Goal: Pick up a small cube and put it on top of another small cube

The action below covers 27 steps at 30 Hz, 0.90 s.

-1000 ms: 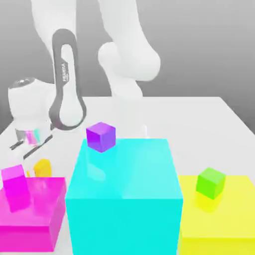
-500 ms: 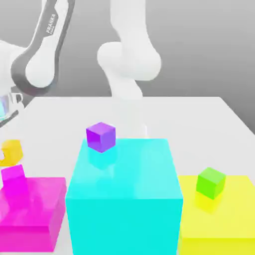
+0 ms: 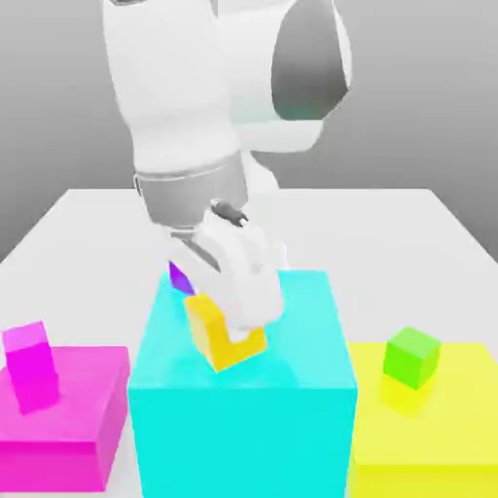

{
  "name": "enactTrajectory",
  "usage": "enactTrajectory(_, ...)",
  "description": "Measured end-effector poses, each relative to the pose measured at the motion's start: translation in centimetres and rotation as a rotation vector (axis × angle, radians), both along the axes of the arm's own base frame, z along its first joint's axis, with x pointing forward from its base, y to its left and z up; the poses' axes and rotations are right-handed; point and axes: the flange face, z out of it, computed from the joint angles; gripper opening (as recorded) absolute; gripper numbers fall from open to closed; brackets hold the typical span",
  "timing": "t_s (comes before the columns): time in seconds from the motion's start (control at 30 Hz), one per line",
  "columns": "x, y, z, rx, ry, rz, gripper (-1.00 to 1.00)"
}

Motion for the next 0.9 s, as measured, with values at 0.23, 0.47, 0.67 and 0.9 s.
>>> enactTrajectory(0.23, -6.6, 15.9, -1.1, -0.079, 0.017, 0.045, -1.0)
enactTrajectory(0.47, -11.7, 18.9, -5.3, -0.148, 0.034, -0.058, -1.0)
enactTrajectory(0.67, -12.0, 19.0, -9.6, -0.141, 0.035, -0.058, 1.0)
enactTrajectory(0.9, -11.9, 18.9, -8.9, -0.147, 0.037, -0.06, 1.0)
